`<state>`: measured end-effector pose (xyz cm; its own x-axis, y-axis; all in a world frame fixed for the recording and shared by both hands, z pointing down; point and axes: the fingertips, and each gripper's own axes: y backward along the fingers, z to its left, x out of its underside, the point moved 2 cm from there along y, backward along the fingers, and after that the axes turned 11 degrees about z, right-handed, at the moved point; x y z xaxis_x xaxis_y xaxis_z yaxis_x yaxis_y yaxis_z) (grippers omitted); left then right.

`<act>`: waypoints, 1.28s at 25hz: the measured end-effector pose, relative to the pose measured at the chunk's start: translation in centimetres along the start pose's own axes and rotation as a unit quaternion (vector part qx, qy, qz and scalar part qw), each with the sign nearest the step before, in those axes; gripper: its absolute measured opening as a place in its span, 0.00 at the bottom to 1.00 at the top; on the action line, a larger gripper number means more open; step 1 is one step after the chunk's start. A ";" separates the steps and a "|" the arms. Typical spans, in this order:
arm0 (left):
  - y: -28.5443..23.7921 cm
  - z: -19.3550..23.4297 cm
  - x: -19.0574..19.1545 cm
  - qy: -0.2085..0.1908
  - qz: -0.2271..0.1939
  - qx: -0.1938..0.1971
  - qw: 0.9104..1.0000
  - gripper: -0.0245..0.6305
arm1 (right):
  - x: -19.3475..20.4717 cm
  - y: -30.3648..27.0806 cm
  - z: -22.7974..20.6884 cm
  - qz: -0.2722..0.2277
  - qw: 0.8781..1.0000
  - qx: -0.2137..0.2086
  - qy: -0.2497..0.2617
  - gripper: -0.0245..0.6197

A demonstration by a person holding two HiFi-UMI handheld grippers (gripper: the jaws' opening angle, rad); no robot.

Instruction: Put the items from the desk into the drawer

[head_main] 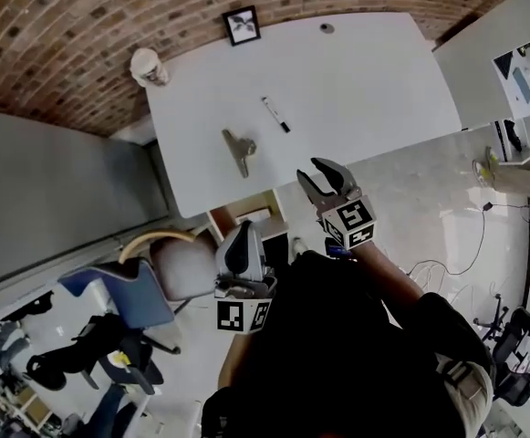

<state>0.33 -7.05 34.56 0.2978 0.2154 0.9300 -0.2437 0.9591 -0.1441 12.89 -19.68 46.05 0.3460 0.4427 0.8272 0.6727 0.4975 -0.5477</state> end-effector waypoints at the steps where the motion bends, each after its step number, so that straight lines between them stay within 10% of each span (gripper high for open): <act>1: -0.6 0.5 0.0 0.002 0.003 0.002 1.000 0.05 | 0.1 -1.0 -0.5 0.007 1.000 0.002 -0.002 0.28; 32: -10.5 10.1 1.8 0.066 0.063 0.009 0.996 0.05 | 12.1 -22.7 -11.5 0.247 0.967 0.054 -0.039 0.29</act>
<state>-5.94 -18.56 41.16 0.3818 0.3569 0.8526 -0.3021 0.9199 -0.2498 9.37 -34.20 69.92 0.5542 0.6988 0.4522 0.3649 0.2843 -0.8866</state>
